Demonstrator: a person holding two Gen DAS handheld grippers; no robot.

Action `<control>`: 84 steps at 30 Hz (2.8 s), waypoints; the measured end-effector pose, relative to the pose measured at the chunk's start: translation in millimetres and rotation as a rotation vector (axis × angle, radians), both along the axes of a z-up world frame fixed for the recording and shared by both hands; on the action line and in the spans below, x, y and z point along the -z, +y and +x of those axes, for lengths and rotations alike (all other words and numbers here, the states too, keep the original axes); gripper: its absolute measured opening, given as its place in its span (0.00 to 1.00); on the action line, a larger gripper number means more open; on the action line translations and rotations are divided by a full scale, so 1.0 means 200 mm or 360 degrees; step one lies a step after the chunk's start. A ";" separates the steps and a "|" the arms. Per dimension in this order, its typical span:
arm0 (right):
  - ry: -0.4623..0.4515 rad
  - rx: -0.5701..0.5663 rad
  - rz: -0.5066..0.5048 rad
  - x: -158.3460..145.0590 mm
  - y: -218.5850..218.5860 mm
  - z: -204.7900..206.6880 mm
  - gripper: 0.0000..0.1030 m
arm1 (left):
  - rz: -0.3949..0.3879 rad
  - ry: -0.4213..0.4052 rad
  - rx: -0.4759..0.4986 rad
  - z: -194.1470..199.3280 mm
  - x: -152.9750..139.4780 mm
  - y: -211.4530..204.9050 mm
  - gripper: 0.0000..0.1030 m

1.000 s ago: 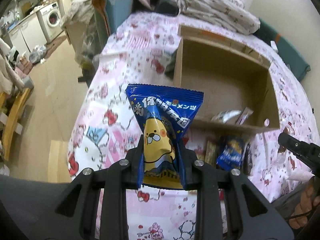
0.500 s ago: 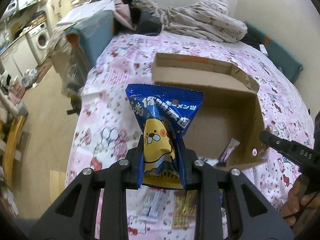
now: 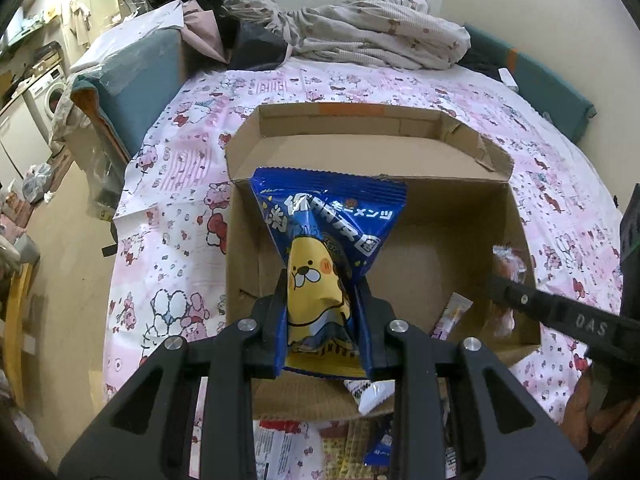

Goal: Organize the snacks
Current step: 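Carry both packets into the box and open both grippers, then grasp the red-and-white snack bar with the left gripper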

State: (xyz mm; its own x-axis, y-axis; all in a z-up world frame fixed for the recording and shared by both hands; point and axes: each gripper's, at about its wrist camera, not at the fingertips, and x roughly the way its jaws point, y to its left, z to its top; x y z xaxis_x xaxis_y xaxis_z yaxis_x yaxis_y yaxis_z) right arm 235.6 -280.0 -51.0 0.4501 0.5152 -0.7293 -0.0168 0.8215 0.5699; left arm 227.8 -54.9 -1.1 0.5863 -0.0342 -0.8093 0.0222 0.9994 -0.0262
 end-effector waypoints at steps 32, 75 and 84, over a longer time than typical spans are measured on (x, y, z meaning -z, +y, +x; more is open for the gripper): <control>0.0125 0.0110 0.0120 0.06 -0.06 0.03 0.70 | -0.0078 0.0158 -0.0030 0.06 0.06 -0.02 0.79; 0.0323 0.0066 0.0038 0.13 -0.19 -0.57 0.70 | -0.0311 0.0377 -0.0405 -0.53 0.23 0.56 0.79; 0.0380 0.0075 -0.0015 0.18 -0.16 -0.52 0.70 | -0.0080 0.0676 -0.0186 -0.48 0.57 0.35 0.71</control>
